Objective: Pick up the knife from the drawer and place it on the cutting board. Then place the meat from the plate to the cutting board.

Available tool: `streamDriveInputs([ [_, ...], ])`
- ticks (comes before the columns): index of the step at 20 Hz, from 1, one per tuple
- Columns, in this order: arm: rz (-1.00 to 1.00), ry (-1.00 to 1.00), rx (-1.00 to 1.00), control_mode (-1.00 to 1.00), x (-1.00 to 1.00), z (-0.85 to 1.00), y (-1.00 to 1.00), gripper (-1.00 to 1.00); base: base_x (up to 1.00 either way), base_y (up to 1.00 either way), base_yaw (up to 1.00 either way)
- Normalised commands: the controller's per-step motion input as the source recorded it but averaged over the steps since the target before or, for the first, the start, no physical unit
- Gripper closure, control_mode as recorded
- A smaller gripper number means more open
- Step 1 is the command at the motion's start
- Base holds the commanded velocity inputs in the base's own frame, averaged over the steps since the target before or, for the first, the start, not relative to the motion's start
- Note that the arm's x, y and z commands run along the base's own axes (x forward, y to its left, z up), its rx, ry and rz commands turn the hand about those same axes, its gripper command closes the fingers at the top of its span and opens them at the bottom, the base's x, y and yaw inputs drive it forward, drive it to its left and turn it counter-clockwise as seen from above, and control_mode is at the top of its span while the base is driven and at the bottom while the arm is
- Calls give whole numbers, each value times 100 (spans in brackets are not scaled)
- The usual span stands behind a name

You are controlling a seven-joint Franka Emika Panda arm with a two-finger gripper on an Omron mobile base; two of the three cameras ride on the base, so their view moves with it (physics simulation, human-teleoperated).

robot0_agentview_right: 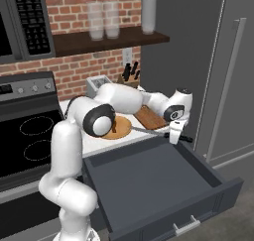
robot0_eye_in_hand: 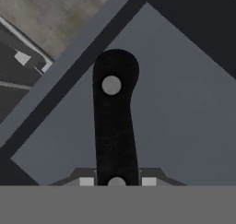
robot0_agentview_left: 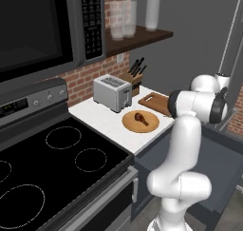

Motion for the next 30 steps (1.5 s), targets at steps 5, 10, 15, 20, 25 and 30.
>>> streamDriveInputs([
  [5,-27,0,0,-100,2,89,6,100,0,0,0],
  [10,-22,0,0,-100,38,14,53,100,0,0,0],
  [15,-15,0,-3,-100,43,-34,69,100,0,0,0],
  [20,-15,0,0,-100,58,-20,39,100,0,0,0],
  [25,-7,0,0,-100,55,-6,0,100,0,0,0],
  [30,-3,0,0,-100,56,-23,-3,100,0,0,0],
])
